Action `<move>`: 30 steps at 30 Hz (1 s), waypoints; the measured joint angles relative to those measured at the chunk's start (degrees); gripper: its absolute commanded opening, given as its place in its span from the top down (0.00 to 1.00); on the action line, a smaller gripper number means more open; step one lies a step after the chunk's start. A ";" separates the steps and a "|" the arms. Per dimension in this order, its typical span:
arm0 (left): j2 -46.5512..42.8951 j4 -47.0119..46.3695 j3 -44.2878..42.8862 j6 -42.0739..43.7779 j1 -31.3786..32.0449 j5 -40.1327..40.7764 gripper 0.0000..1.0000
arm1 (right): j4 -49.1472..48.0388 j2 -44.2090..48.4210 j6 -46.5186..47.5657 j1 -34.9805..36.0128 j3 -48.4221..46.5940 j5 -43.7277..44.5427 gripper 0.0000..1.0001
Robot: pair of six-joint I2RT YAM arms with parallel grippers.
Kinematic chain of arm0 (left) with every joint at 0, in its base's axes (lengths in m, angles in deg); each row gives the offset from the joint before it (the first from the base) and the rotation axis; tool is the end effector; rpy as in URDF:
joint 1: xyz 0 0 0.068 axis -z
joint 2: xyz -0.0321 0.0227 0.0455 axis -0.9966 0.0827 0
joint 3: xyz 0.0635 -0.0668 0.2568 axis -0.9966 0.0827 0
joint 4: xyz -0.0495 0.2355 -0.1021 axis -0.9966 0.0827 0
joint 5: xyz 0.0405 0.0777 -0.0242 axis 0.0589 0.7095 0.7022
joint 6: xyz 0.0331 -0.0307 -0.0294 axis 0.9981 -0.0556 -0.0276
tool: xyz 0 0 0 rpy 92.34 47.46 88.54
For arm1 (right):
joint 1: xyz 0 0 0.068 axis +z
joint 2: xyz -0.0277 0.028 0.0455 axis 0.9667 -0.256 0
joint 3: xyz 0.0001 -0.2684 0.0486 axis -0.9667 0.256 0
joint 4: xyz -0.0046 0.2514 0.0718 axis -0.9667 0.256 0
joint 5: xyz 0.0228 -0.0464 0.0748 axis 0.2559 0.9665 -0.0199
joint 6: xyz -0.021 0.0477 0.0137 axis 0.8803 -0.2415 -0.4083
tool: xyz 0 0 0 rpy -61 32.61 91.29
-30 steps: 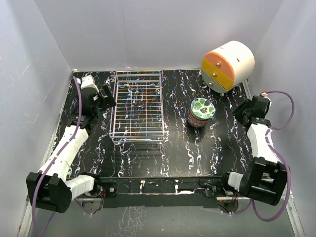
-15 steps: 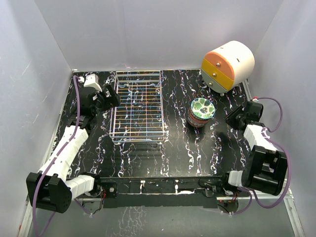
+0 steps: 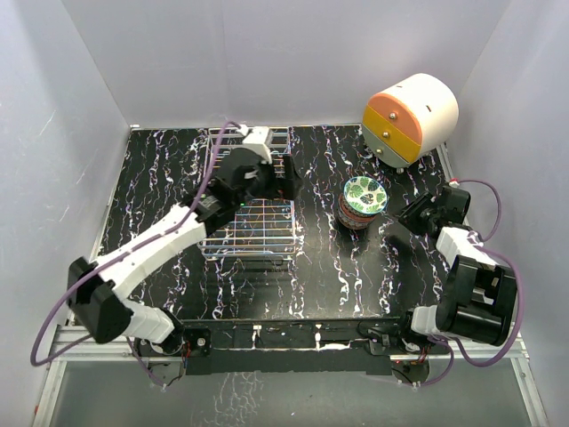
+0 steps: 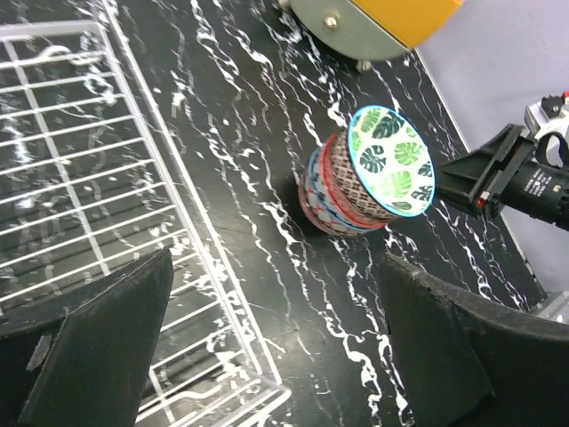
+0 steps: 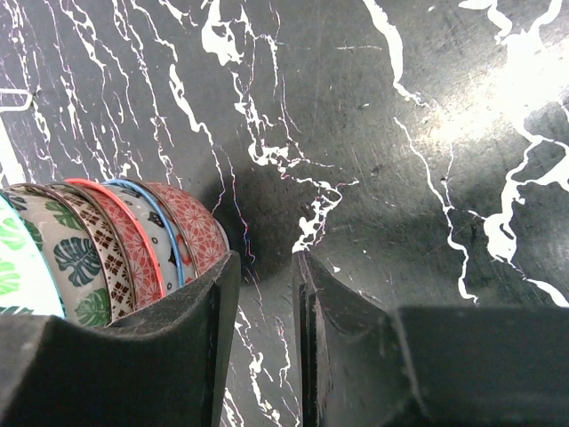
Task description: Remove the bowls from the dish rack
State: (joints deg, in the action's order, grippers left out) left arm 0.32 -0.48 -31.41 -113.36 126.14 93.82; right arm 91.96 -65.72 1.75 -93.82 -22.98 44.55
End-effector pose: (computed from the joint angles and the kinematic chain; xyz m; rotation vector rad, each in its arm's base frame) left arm 0.2416 -0.2043 0.3762 0.1742 1.8633 -0.7193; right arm 0.2492 -0.0704 0.1817 0.8711 2.2060 0.5634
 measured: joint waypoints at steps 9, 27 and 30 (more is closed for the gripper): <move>17.92 1.42 -8.76 -7.21 5.22 2.29 0.21 | -1.29 0.02 -0.17 0.02 1.88 -1.40 0.67; 24.65 3.96 -10.49 -8.55 6.34 5.73 0.04 | -1.40 2.51 3.37 0.17 2.16 1.55 0.17; 21.59 3.45 -8.28 -7.58 6.34 6.23 0.03 | -1.62 3.82 3.67 0.17 2.56 2.05 0.17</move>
State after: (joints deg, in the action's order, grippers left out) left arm 21.91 2.98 -39.69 -120.95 132.48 100.05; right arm 90.34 -61.90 5.42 -93.65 -20.42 46.61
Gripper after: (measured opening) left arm 0.961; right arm 0.831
